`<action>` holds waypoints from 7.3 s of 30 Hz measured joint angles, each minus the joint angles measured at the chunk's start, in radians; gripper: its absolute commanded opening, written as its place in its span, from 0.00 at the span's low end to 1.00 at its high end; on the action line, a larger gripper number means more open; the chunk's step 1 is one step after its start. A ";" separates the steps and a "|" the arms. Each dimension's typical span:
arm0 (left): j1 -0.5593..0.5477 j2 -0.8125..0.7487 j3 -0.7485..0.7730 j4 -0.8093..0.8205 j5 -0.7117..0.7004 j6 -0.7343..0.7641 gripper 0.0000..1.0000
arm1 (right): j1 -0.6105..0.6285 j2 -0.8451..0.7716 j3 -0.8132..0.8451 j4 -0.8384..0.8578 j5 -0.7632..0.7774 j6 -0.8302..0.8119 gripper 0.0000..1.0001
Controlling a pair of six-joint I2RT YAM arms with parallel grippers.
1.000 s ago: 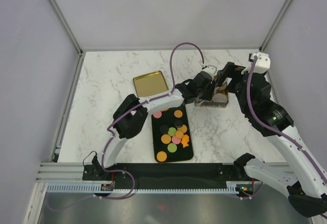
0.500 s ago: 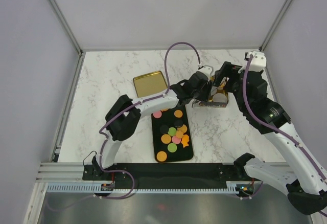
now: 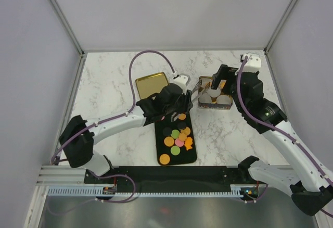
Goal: Pack the cookies
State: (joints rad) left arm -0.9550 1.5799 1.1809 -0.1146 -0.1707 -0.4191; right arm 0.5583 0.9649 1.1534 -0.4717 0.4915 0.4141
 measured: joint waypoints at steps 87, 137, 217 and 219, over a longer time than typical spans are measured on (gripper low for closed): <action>-0.080 -0.370 -0.185 -0.507 0.012 -0.072 0.43 | 0.000 0.095 -0.127 0.121 -0.094 0.000 0.98; 0.007 0.456 0.482 -0.246 0.023 0.100 0.53 | 0.000 -0.044 -0.096 -0.015 0.066 -0.001 0.98; -0.098 -0.601 -0.403 -0.669 0.016 -0.246 0.56 | 0.000 0.127 -0.132 0.139 -0.129 0.008 0.98; -0.098 -0.601 -0.403 -0.670 0.016 -0.246 0.55 | 0.000 0.127 -0.132 0.139 -0.128 0.009 0.98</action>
State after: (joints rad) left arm -1.0534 0.9791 0.7776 -0.7845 -0.1543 -0.6655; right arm 0.5583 1.0920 1.0214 -0.3325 0.3634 0.4229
